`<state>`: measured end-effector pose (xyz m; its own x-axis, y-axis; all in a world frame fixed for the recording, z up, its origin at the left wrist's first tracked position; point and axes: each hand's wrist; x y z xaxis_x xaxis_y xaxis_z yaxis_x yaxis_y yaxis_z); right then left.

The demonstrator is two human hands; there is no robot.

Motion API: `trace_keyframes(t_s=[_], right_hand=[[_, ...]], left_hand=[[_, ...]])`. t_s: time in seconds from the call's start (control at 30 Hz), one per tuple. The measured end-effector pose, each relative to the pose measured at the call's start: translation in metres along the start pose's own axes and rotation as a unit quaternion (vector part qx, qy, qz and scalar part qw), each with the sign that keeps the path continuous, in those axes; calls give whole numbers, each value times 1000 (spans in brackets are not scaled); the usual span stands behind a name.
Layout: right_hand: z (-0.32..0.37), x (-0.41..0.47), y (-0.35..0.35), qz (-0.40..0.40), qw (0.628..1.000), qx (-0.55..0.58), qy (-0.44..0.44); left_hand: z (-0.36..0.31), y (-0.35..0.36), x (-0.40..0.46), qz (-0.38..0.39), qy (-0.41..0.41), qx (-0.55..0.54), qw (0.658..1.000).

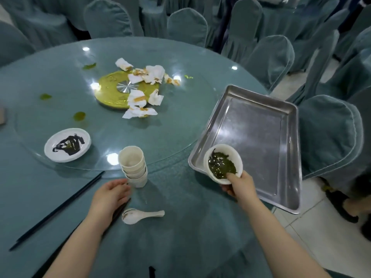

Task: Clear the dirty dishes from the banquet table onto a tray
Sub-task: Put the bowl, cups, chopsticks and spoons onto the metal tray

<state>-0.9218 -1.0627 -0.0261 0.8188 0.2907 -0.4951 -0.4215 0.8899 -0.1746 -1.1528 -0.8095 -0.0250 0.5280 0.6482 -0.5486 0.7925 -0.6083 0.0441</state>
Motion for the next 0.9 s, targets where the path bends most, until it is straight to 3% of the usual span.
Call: trace_keyframes(t_s=[0.13,0.37,0.5,0.7,0.77,0.9], right_hand=[[17,48,-13,-12,998,-62,15],[8,89,-17,74,968,-231,67],[4,92,-28,22,954,-297,12],[16,73,-41,-39,955,-269,-117],[23,62,-40,-20,955,-249,-162],[35,43,-31,97,952,-221,-189]], left_hand=[[6,6,9,-78,47,97,991],[13,23,28,-4,138,173,975],[7,30,38,3,151,197,969],[-11,45,34,37,184,228,955],[-19,59,29,52,189,235,952],[-44,104,13,127,218,282,926]])
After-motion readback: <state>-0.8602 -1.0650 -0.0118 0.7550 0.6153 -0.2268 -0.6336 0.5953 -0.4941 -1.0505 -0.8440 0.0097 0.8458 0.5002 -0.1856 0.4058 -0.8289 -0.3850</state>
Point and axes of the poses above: each hand's wrist, its own x-axis towards the middle knuckle, its own y-axis out of the palm, z = x × y, and after that the axes turned 7 degrees about z, right-handed
